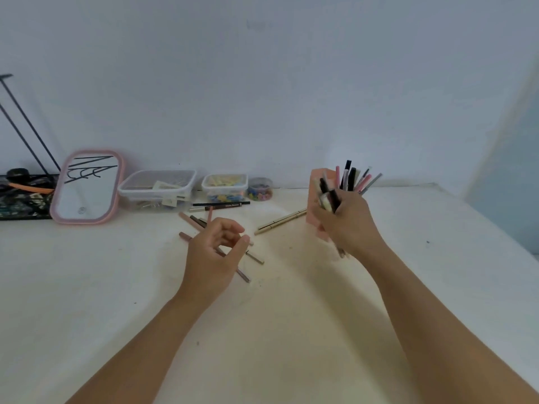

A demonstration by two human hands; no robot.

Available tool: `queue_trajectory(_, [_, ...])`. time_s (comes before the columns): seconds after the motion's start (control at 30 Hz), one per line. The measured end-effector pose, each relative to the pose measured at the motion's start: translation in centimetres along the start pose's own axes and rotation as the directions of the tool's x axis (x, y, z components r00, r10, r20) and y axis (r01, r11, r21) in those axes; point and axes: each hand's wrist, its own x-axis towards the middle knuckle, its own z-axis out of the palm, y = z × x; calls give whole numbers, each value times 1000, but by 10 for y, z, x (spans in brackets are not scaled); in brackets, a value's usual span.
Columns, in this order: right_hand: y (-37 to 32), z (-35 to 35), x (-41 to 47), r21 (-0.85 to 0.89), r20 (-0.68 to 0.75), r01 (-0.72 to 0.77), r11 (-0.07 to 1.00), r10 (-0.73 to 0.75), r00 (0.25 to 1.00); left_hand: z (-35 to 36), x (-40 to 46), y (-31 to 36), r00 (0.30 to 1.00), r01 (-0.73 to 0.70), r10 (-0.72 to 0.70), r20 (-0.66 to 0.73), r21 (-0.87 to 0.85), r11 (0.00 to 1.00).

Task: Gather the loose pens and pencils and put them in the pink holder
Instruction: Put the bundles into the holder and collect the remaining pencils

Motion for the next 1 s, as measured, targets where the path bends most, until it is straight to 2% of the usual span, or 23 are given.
queue_trajectory(0.1, [11, 1, 4, -256, 82, 2, 967, 20, 996, 13, 1, 10, 998, -61, 62, -11, 42, 997])
queue_trajectory(0.2, [16, 0, 5, -297, 175, 43, 954, 10, 985, 39, 13, 25, 993, -116, 114, 26, 109, 987])
queue_trajectory(0.33, [14, -25, 6, -180, 320, 15, 984, 44, 946, 77, 36, 34, 982, -151, 131, 134, 146, 978])
queue_trajectory(0.5, [7, -49, -1, -114, 550, -10, 993, 71, 832, 111, 45, 38, 933, -134, 76, 351, 144, 980])
queue_trajectory(0.6, [7, -59, 0, -16, 550, -78, 997, 74, 832, 117, 46, 33, 957, -132, 111, 269, 60, 989])
queue_trajectory(0.73, [6, -76, 1, 293, 474, -156, 943, -1, 881, 117, 47, 34, 983, 34, -22, 183, -63, 997])
queue_trajectory(0.8, [-3, -77, -1, 573, 427, -203, 794, -78, 901, 113, 46, 31, 983, 78, -65, 170, -68, 995])
queue_trajectory(0.87, [-14, -74, -2, 857, 325, -245, 454, -108, 939, 111, 47, 25, 980, 72, -64, 191, -34, 997])
queue_trajectory(0.9, [-19, -70, 0, 932, 267, -231, 278, -99, 959, 109, 46, 23, 977, 69, -63, 203, -27, 997])
queue_trajectory(0.93, [-25, -65, 4, 968, 208, -194, 162, -74, 975, 108, 44, 22, 974, 73, -62, 217, -44, 996])
queue_trajectory(0.97, [-32, -61, 9, 982, 154, -149, 115, -36, 987, 108, 43, 21, 972, 84, -66, 227, -73, 994])
queue_trajectory(1.0, [-39, -57, 15, 987, 112, -111, 119, 3, 994, 107, 42, 20, 970, 93, -70, 233, -92, 991])
